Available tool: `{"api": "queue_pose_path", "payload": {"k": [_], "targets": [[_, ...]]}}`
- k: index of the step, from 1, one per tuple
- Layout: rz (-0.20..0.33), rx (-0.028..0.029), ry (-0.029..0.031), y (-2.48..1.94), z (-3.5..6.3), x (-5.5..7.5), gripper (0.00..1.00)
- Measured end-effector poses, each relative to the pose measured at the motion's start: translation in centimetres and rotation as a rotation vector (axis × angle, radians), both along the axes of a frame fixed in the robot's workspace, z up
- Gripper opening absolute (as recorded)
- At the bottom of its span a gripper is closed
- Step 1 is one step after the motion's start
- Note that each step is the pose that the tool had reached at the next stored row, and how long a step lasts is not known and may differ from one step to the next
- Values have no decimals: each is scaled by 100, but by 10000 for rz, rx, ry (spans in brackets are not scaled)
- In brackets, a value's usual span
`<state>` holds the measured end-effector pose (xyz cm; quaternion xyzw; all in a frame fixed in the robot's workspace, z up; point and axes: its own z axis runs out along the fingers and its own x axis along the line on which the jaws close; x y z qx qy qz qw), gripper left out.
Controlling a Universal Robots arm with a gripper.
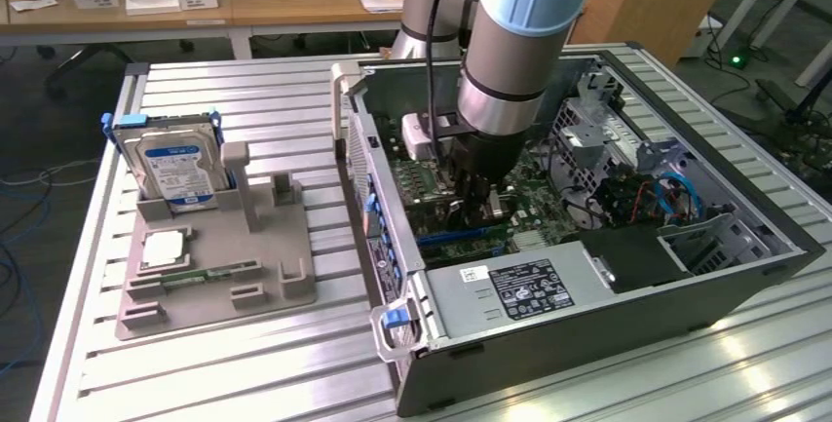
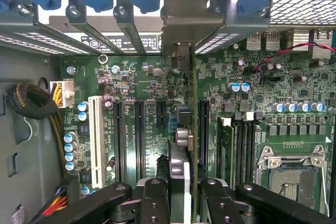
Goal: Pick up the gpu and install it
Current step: 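Insert the gpu into the slot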
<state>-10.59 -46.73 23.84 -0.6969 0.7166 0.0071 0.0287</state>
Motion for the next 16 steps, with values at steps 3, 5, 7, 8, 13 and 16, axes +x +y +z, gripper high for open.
{"api": "queue_pose_path", "payload": {"k": [3,5,7,8,13,16], "targets": [[-2,0,0,0,0,-3,28],[-1,0,0,1,-1,-3,28],[0,1,0,0,-1,-3,28],[0,0,0,0,-1,-3,28],[-1,-2,0,14,-2,-3,28],[1,-7,1,17,-4,-3,28]]}}
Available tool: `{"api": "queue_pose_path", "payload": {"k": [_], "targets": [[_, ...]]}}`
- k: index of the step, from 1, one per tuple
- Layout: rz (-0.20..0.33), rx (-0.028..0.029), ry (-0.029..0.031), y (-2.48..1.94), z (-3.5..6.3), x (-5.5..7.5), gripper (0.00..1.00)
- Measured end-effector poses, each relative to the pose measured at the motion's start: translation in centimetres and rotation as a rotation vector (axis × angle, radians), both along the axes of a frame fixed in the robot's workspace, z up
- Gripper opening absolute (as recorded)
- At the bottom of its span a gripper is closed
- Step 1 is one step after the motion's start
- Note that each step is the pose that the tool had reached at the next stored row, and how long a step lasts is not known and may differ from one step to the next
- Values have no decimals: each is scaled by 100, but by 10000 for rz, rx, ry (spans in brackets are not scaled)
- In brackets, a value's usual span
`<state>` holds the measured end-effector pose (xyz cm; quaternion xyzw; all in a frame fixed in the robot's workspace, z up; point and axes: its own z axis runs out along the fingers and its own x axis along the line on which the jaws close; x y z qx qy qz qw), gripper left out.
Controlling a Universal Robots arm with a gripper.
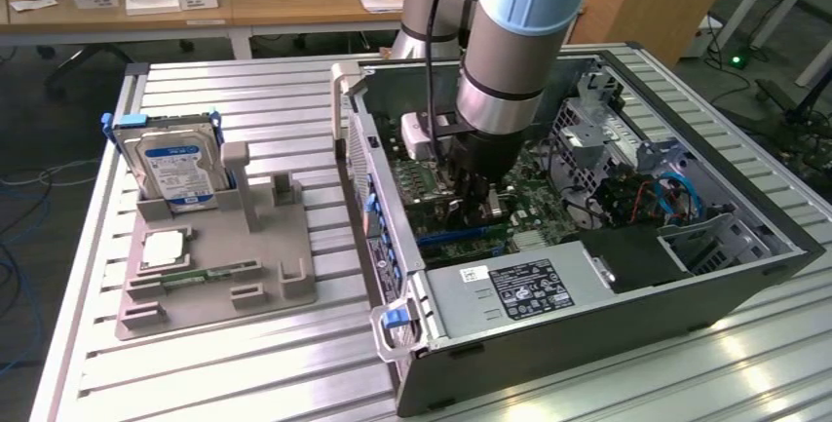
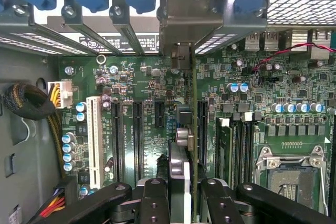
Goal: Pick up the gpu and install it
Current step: 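Insert the gpu into the slot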
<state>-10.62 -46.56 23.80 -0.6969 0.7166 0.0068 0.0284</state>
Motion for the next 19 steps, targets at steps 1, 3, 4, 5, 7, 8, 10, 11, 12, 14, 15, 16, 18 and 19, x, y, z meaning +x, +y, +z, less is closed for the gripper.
{"api": "queue_pose_path", "payload": {"k": [1,3,4,5,7,8,10,11,12,14,15,16,18,19], "targets": [[0,-2,0,0,-2,0,28],[-2,-32,-1,2,-10,0,28],[-3,-62,-1,3,-13,-1,28],[-3,-82,-1,5,-16,-1,28],[-1,-91,-1,5,-17,0,28],[-1,-92,-1,5,-17,0,28],[-3,-91,-2,11,-18,-1,28],[-4,-91,-2,17,-18,-1,28],[-2,-93,-1,21,-18,0,28],[0,-93,-1,23,-19,0,28],[0,-93,-1,23,-18,0,28],[-1,-94,0,24,-19,0,28],[-3,-94,-1,31,-21,-1,28],[-2,-94,-1,32,-23,-1,28]]}}
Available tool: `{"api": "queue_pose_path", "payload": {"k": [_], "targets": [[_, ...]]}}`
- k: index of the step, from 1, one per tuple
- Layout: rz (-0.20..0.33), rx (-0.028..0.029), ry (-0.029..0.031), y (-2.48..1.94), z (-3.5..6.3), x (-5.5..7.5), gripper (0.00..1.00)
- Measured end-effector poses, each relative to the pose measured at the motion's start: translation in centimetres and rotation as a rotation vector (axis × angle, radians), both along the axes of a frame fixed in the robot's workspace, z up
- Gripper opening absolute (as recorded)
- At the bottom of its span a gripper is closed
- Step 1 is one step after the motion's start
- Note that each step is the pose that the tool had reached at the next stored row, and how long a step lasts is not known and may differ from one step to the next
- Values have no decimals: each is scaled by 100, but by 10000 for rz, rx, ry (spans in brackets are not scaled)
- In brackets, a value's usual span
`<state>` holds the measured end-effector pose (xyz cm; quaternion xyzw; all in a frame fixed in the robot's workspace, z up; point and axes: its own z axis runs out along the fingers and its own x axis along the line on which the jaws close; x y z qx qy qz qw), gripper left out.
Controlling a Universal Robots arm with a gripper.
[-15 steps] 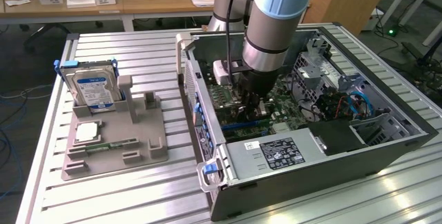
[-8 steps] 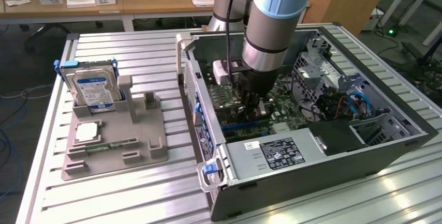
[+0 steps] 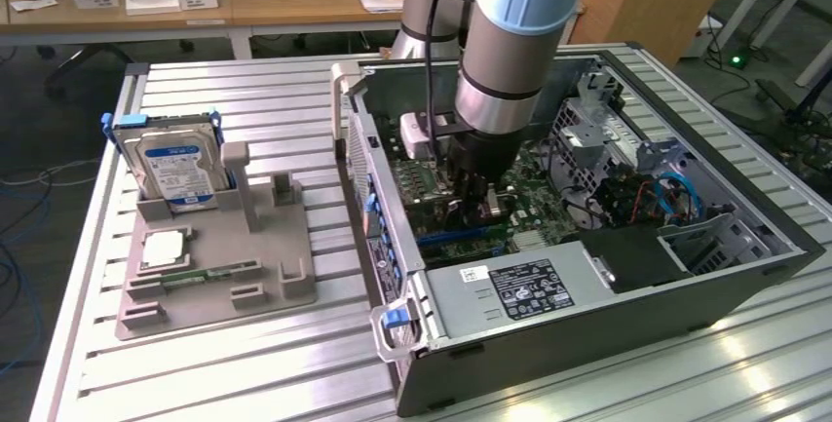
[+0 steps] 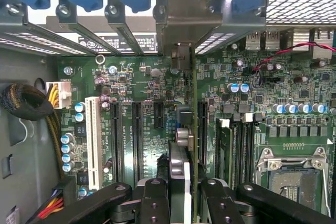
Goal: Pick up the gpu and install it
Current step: 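Insert the gpu into the slot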
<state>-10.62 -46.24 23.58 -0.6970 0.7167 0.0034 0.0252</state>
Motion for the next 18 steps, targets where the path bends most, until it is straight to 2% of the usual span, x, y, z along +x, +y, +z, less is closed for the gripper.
{"api": "queue_pose_path", "payload": {"k": [18], "targets": [[2,-1,0,10,-21,-19,28]]}}
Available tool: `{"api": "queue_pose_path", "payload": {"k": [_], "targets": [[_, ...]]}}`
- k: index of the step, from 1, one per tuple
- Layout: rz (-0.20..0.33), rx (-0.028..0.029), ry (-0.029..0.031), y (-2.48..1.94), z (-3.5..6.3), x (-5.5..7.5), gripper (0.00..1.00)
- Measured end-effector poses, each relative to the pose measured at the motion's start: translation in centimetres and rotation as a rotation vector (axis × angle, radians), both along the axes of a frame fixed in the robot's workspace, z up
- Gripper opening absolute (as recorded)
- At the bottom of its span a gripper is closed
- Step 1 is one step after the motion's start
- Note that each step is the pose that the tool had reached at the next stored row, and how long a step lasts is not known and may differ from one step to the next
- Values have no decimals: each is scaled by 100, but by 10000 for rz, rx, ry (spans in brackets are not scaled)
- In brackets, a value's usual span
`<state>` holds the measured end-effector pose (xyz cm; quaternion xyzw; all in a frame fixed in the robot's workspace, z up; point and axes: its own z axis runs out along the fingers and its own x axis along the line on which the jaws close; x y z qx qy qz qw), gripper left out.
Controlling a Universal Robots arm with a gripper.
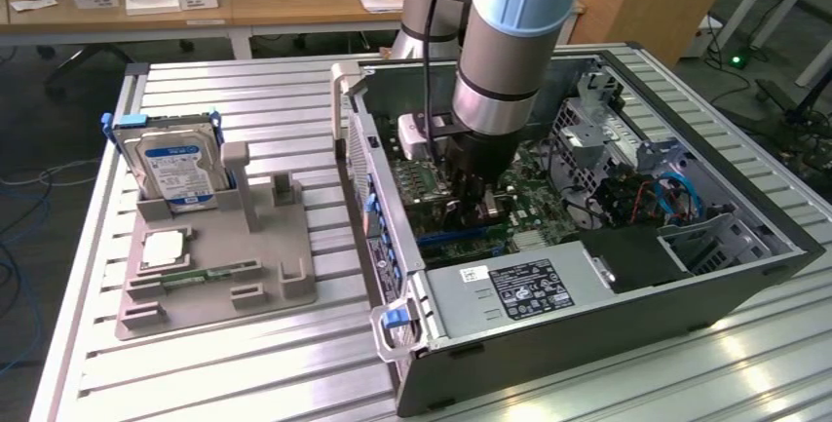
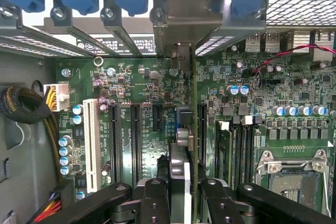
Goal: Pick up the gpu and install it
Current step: 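Insert the gpu into the slot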
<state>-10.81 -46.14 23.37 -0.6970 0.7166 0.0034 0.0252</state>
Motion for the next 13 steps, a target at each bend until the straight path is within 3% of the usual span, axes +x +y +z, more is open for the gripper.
{"api": "queue_pose_path", "payload": {"k": [6,13], "targets": [[-1,-67,0,14,-1,0,28],[-1,-73,1,15,-2,-7,28]]}}
